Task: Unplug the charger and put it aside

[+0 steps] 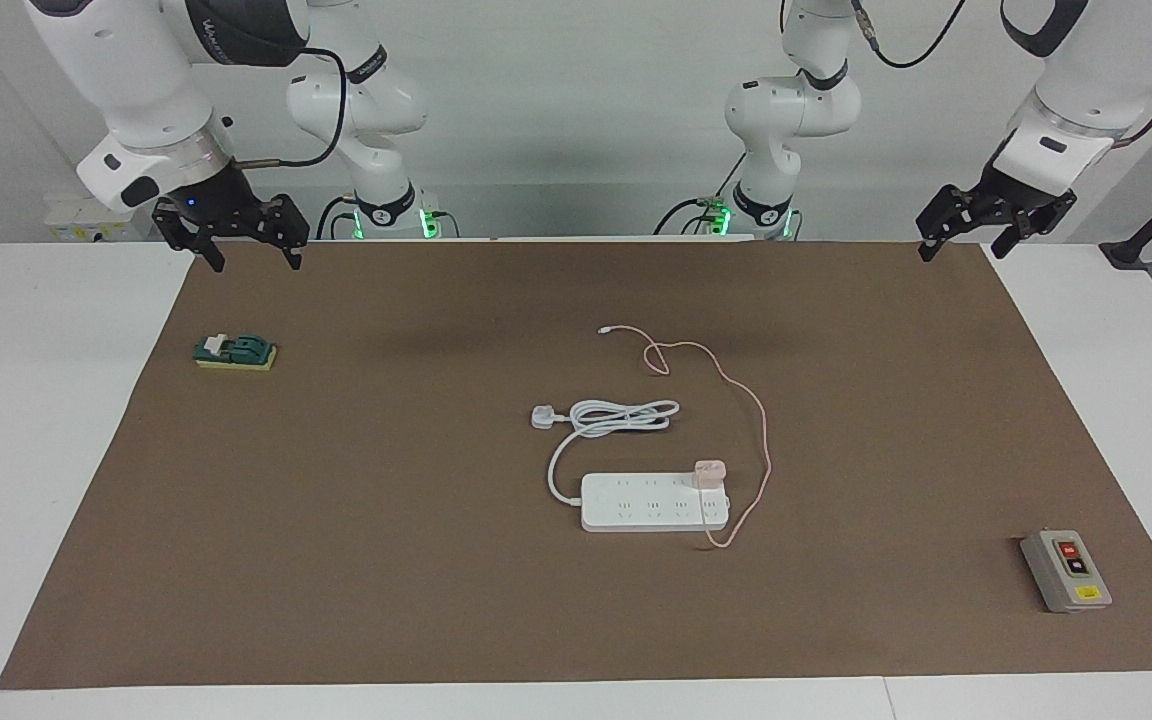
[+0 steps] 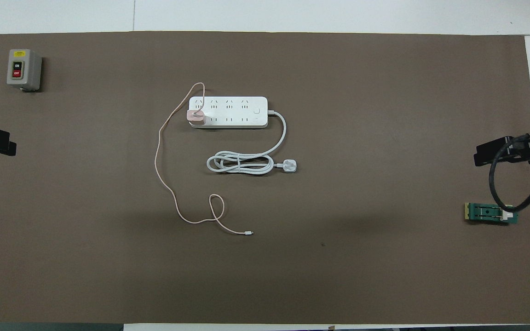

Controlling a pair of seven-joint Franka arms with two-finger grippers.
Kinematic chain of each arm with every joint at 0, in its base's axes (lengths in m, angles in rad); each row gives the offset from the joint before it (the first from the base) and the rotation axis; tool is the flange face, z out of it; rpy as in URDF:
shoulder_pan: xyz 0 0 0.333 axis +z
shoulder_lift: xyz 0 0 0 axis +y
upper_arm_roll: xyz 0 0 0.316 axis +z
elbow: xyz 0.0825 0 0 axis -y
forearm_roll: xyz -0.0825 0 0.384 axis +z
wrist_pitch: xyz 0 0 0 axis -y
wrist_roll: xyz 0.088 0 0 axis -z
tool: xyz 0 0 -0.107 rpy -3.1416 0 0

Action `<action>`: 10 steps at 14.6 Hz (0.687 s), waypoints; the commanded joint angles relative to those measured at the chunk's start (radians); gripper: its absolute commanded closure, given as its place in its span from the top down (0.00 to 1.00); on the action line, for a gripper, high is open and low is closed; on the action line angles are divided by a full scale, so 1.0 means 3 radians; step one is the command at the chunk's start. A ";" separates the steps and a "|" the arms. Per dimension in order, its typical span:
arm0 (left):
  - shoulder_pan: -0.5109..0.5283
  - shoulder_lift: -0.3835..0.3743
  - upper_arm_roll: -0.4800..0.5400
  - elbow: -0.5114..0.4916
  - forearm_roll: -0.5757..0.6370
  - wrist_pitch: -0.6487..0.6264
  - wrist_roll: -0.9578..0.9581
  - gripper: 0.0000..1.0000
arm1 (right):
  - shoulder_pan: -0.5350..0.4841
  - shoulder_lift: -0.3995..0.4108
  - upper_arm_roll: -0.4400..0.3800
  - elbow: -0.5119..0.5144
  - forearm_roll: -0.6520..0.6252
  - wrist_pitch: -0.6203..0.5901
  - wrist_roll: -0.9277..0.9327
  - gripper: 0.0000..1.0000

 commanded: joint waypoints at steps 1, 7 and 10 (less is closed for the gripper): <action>0.0041 -0.0037 -0.0029 -0.0054 -0.0044 0.0046 -0.0039 1.00 | -0.0032 -0.0045 0.0008 -0.0018 0.0069 -0.0044 -0.0067 1.00; 0.0046 -0.0037 -0.0029 -0.0049 -0.0039 0.0082 0.0002 1.00 | -0.0037 -0.0045 0.0008 -0.0023 0.0069 -0.0044 -0.0072 1.00; 0.0051 -0.0027 -0.0024 -0.0033 -0.0039 0.0108 -0.0009 1.00 | -0.0032 -0.0065 0.0008 -0.0033 0.0069 -0.0191 -0.0082 1.00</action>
